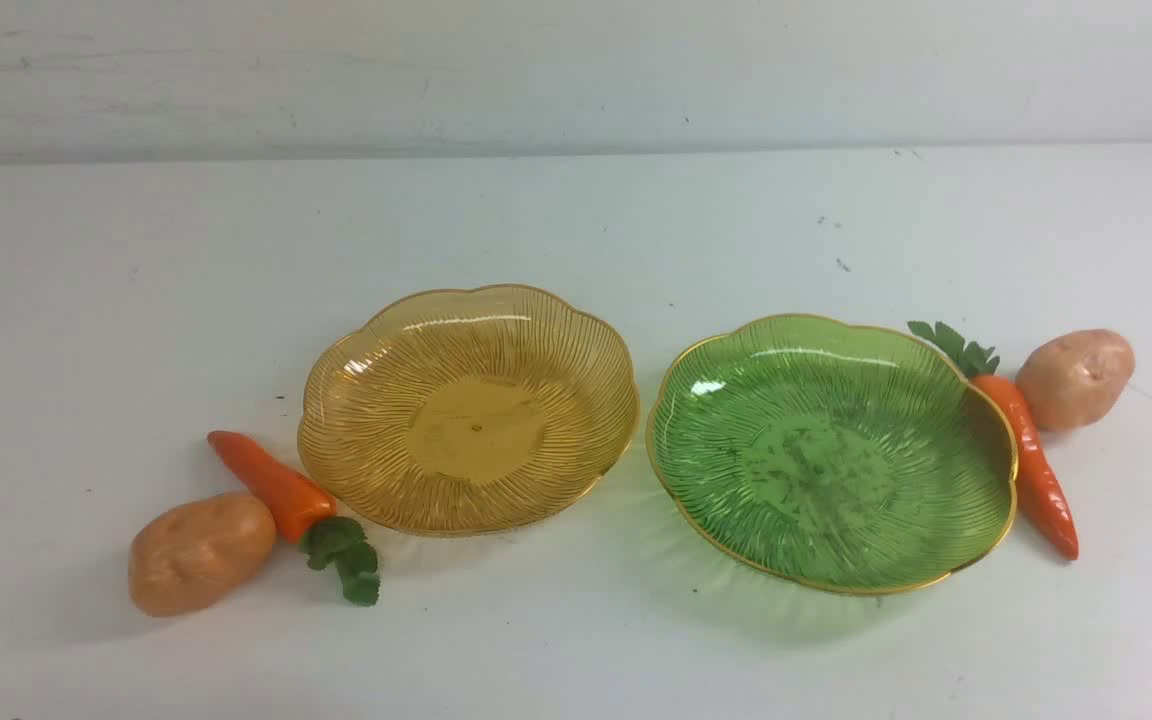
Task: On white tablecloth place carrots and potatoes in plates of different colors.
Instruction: 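Put the potatoes from the left side into the left plate with the left gripper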
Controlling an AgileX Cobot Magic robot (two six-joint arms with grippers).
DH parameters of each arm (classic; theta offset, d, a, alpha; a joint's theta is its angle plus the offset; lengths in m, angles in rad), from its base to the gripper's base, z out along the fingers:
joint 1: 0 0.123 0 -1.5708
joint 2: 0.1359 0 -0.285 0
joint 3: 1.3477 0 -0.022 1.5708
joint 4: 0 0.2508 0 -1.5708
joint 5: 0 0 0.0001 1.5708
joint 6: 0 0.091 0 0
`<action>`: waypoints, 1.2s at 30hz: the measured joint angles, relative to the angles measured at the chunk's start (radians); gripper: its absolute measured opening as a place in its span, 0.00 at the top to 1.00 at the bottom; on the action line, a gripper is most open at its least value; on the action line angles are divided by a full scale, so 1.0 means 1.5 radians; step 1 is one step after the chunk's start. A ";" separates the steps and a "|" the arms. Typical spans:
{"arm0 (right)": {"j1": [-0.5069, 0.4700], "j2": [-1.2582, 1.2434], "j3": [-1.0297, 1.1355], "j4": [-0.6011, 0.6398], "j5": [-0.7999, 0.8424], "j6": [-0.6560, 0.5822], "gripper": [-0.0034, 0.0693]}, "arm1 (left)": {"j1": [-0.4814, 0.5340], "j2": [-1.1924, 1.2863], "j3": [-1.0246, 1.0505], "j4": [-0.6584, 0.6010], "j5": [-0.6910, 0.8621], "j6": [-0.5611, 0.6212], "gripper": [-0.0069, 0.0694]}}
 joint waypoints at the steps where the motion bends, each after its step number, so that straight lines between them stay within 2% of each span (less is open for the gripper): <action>1: 0.000 0.000 0.000 0.000 0.000 0.000 0.97 | 0.000 0.000 0.000 0.000 0.000 0.000 0.91; 23: 0.000 0.000 0.000 0.000 0.000 0.000 0.97 | 0.000 0.000 0.000 -0.007 -0.012 -0.018 0.91; 27: 0.000 0.000 0.000 0.000 0.000 0.000 0.97 | 0.000 0.000 0.000 -0.221 -0.096 -0.163 0.91; 31: 0.000 0.000 0.000 0.000 0.000 0.000 0.97 | 0.000 0.000 0.000 -0.397 -0.206 -0.218 0.91; 36: 0.000 0.000 0.000 -0.001 0.000 0.000 0.97 | 0.000 0.000 0.000 -0.478 -0.398 -0.228 0.91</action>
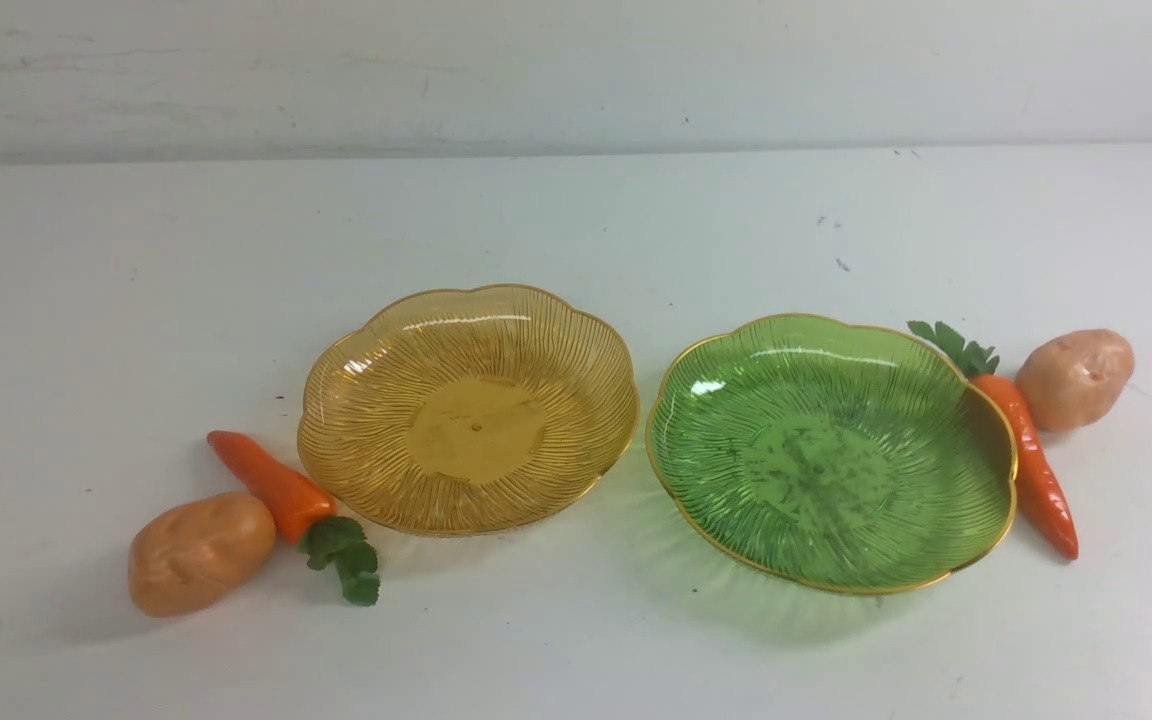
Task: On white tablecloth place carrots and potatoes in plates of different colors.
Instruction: 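Put the potatoes from the left side into the left plate with the left gripper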
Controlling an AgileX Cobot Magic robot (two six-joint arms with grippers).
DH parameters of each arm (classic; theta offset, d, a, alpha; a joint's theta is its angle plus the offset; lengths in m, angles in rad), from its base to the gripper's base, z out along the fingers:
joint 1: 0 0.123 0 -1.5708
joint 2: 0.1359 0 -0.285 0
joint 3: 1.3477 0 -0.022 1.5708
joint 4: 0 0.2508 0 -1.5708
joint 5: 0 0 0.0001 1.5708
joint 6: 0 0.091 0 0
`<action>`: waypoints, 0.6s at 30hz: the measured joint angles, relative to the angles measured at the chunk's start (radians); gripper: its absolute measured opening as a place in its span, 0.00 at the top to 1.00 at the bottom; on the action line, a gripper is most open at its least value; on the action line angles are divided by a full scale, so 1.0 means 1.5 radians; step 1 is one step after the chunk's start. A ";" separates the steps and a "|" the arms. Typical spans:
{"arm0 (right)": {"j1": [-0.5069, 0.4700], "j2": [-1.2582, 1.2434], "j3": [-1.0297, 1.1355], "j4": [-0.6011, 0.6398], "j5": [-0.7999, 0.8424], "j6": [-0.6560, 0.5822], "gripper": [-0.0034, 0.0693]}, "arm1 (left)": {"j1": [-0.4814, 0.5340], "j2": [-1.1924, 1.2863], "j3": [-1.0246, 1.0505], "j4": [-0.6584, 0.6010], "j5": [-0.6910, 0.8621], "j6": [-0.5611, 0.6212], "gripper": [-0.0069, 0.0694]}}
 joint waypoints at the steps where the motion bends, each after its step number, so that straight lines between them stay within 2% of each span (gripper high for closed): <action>1: 0.000 0.000 0.000 0.000 0.000 0.000 0.97 | 0.000 0.000 -0.003 -0.001 -0.035 -0.001 0.91; 3: 0.000 0.000 0.000 0.000 0.000 0.000 0.97 | 0.000 0.000 -0.036 0.013 -0.061 0.002 0.91; 6: 0.000 0.000 0.001 0.027 -0.018 0.009 0.97 | 0.000 0.023 -0.180 0.113 0.035 0.067 0.91; 10: 0.000 0.000 0.002 0.228 -0.149 0.099 0.97 | 0.000 0.185 -0.396 0.242 0.345 0.167 0.91; 13: 0.000 0.000 0.002 0.366 -0.195 0.151 0.97 | 0.000 0.377 -0.517 0.326 0.621 0.191 0.91; 14: 0.000 0.000 0.002 0.412 -0.203 0.157 0.97 | 0.000 0.418 -0.533 0.343 0.667 0.192 0.91; 16: 0.000 0.000 0.002 0.447 -0.207 0.159 0.97 | 0.000 0.535 -0.566 0.389 0.762 0.195 0.91; 18: 0.000 0.000 0.002 0.447 -0.207 0.134 0.97 | 0.000 0.622 -0.583 0.418 0.797 0.204 0.91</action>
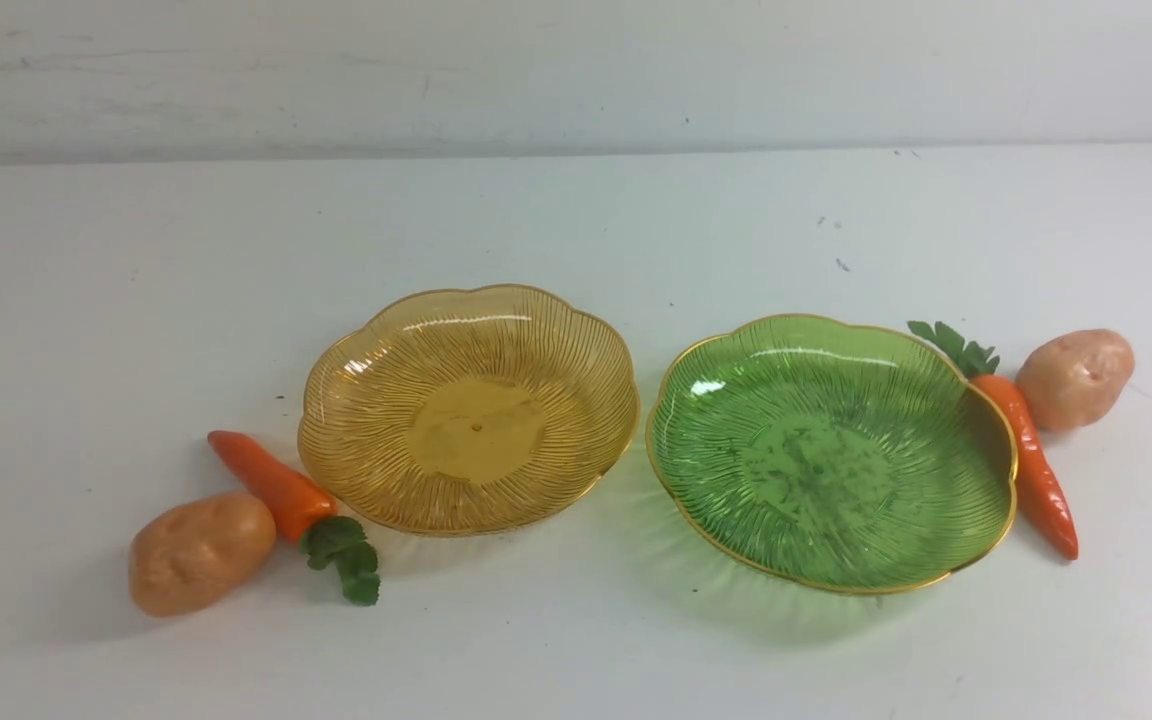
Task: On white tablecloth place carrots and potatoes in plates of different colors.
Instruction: 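Put the potatoes from the left side into the left plate with the left gripper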
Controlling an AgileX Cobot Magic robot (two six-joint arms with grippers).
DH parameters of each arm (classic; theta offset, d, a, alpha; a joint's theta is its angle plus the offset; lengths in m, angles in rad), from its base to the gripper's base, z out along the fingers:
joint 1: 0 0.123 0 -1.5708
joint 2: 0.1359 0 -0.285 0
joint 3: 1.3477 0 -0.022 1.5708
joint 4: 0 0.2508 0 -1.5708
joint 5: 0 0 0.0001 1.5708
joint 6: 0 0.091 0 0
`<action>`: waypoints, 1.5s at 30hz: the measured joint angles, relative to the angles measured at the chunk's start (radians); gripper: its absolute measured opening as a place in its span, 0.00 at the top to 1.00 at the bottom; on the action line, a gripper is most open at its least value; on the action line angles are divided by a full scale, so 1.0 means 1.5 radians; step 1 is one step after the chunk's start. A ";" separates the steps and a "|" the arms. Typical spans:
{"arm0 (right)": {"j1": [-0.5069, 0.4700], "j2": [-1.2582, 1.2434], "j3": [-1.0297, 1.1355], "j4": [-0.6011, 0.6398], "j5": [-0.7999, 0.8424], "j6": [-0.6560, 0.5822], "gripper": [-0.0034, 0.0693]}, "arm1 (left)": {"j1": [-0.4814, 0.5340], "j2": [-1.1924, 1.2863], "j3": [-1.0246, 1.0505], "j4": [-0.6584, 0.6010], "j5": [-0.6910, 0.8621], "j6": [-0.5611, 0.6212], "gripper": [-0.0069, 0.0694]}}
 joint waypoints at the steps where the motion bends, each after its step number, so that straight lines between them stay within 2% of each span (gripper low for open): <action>1: 0.000 0.000 0.000 -0.006 -0.001 -0.017 0.97 | 0.000 0.046 -0.010 0.011 0.008 0.013 0.91; 4: 0.000 0.000 -0.003 0.003 0.024 -0.048 0.97 | 0.000 0.156 -0.042 0.026 0.008 0.068 0.91; 9: 0.000 0.034 -0.153 -0.014 0.289 -0.165 0.97 | 0.000 0.305 -0.123 0.024 0.011 0.191 0.91; 14: 0.000 0.234 -0.351 -0.030 0.547 -0.305 0.97 | 0.000 0.367 -0.176 0.022 0.020 0.210 0.91; 16: 0.000 0.300 -0.395 -0.027 0.598 -0.349 0.97 | 0.000 0.370 -0.179 0.022 0.006 0.211 0.91; 18: 0.000 0.343 -0.409 -0.009 0.602 -0.382 0.97 | 0.000 0.375 -0.180 0.022 -0.028 0.211 0.87; 19: 0.000 0.355 -0.409 0.001 0.602 -0.390 0.97 | 0.000 0.381 -0.180 0.022 -0.049 0.211 0.82; 22: 0.000 0.375 -0.409 0.032 0.602 -0.418 0.97 | 0.000 0.416 -0.180 0.023 -0.070 0.212 0.57; 23: 0.000 0.376 -0.409 0.040 0.602 -0.430 0.97 | 0.000 0.432 -0.180 0.025 -0.068 0.212 0.43; 26: 0.000 0.376 -0.409 0.045 0.602 -0.450 0.97 | 0.000 0.478 -0.180 0.051 -0.066 0.229 0.11; 29: 0.000 0.376 -0.409 0.045 0.602 -0.452 0.97 | 0.000 0.508 -0.180 0.072 -0.080 0.247 0.02; 35: 0.000 0.376 -0.409 0.045 0.598 -0.454 0.97 | 0.000 0.587 -0.181 0.080 -0.099 0.243 0.03; 36: 0.000 0.376 -0.409 0.045 0.598 -0.454 0.97 | 0.000 0.594 -0.181 0.078 -0.099 0.234 0.05; 38: 0.000 0.376 -0.409 0.045 0.595 -0.454 0.97 | 0.000 0.604 -0.183 0.074 -0.083 0.200 0.17; 41: 0.000 0.376 -0.409 0.045 0.590 -0.455 0.97 | 0.000 0.601 -0.207 0.088 -0.005 0.145 0.33; 45: 0.000 0.378 -0.409 0.045 0.587 -0.456 0.97 | 0.001 0.564 -0.291 0.096 0.089 0.059 0.35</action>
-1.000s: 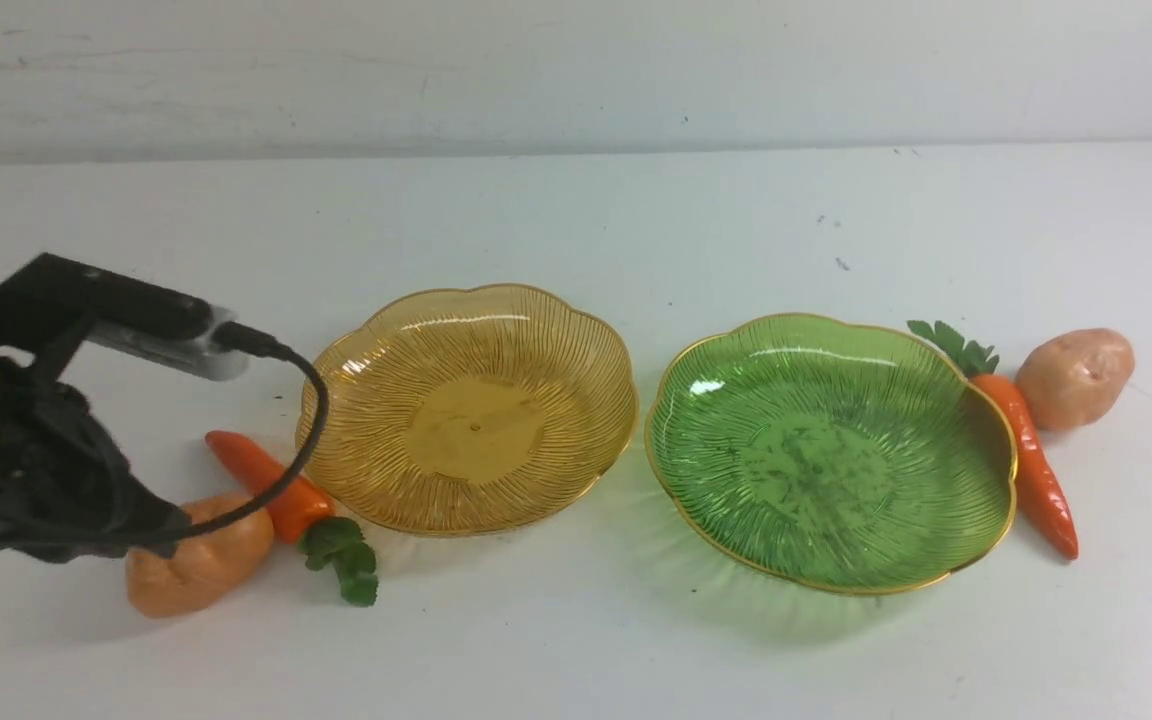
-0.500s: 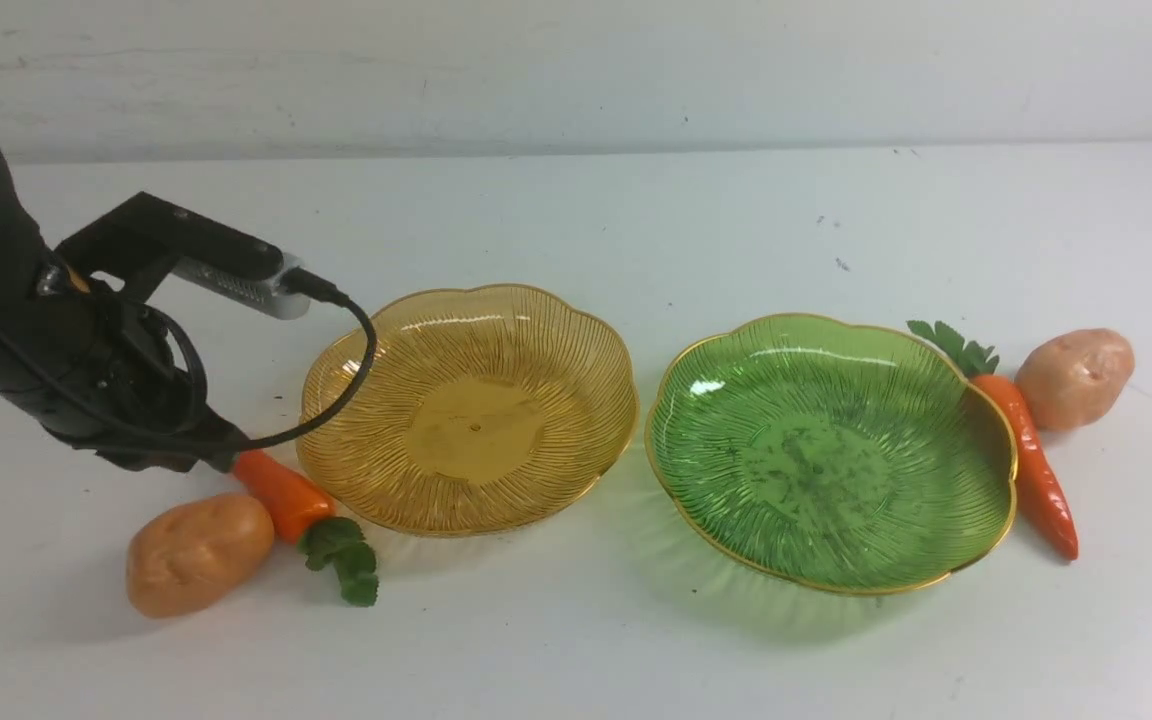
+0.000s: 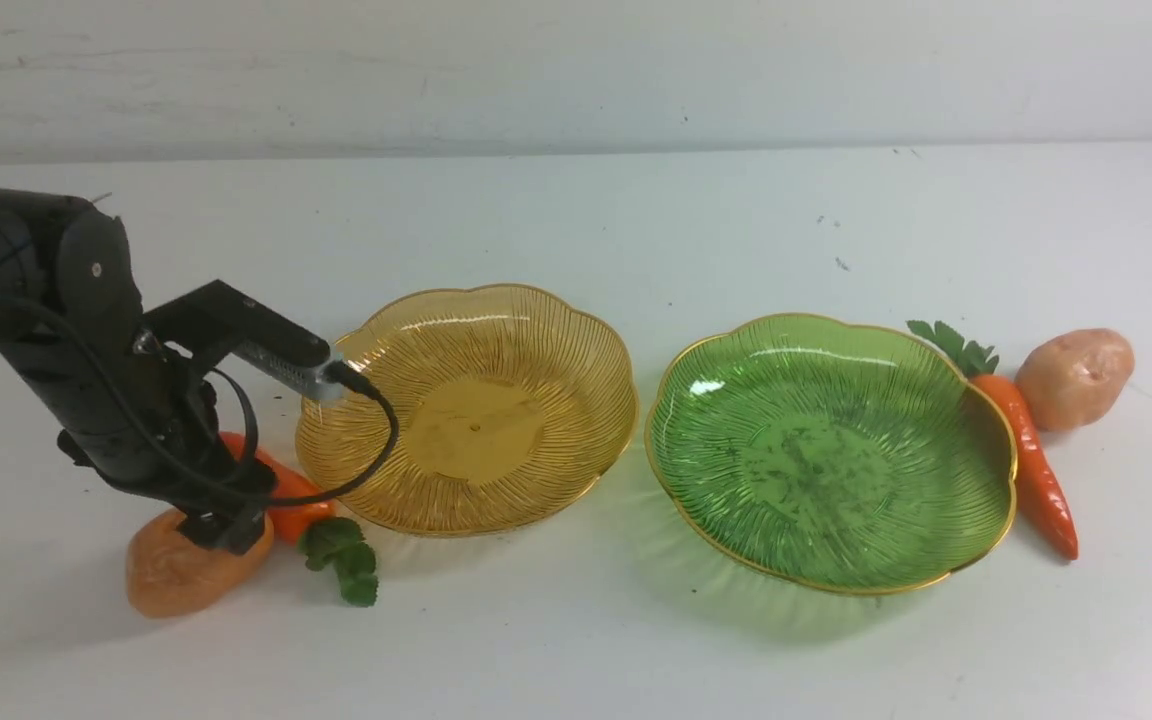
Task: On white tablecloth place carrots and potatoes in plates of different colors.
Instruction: 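Put the potatoes from the left side into the left plate with the left gripper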
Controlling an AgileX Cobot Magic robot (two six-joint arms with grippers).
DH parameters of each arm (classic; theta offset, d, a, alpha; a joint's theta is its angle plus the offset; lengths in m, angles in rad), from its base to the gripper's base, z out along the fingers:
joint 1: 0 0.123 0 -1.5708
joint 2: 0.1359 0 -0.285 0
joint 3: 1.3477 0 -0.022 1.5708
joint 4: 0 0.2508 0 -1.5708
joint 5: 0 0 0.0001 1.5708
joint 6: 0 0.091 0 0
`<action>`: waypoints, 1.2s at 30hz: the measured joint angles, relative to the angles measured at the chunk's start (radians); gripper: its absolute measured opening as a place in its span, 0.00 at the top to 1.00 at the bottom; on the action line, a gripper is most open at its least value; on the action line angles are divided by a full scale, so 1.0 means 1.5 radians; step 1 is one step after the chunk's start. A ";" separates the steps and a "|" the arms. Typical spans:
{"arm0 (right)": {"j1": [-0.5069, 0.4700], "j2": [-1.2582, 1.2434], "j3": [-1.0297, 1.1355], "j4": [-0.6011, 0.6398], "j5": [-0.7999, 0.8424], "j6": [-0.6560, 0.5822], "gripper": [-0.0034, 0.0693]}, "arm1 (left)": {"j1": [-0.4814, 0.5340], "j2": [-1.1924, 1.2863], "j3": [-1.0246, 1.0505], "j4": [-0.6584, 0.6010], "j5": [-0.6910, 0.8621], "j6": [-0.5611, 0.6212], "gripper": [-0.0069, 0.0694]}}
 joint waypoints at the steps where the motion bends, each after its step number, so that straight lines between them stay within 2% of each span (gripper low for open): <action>1: 0.000 0.002 0.000 0.000 0.000 0.000 0.97 | -0.001 -0.012 -0.024 -0.022 0.002 -0.017 0.35; 4: 0.000 0.009 0.000 0.001 -0.005 -0.002 0.97 | -0.018 -0.034 -0.092 -0.142 -0.036 -0.018 0.35; 7: 0.000 0.015 0.000 0.001 -0.015 -0.002 0.97 | -0.061 -0.027 -0.109 -0.246 -0.158 0.024 0.35; 10: 0.000 0.017 0.000 0.001 -0.015 -0.002 0.97 | -0.086 0.008 -0.110 -0.258 -0.220 0.025 0.34; 12: 0.000 0.017 0.000 0.001 -0.015 -0.002 0.97 | -0.089 0.040 -0.110 -0.259 -0.244 -0.007 0.30; 16: 0.000 0.017 0.000 0.001 -0.014 -0.002 0.97 | -0.089 0.082 -0.110 -0.259 -0.258 -0.083 0.17; 20: 0.000 0.017 0.000 0.001 -0.014 -0.002 0.97 | -0.089 0.084 -0.110 -0.259 -0.259 -0.090 0.03; 28: 0.000 0.017 0.000 0.001 -0.009 -0.007 0.97 | -0.085 0.069 -0.113 -0.240 -0.237 -0.068 0.03; 31: 0.000 0.017 0.000 0.001 -0.003 -0.009 0.97 | -0.071 0.053 -0.123 -0.212 -0.204 -0.077 0.13; 33: 0.000 0.017 0.000 0.001 0.001 -0.011 0.97 | -0.056 0.043 -0.133 -0.190 -0.178 -0.097 0.27; 36: 0.000 0.017 0.000 0.000 0.006 -0.014 0.97 | 0.004 0.035 -0.147 -0.158 -0.134 -0.157 0.72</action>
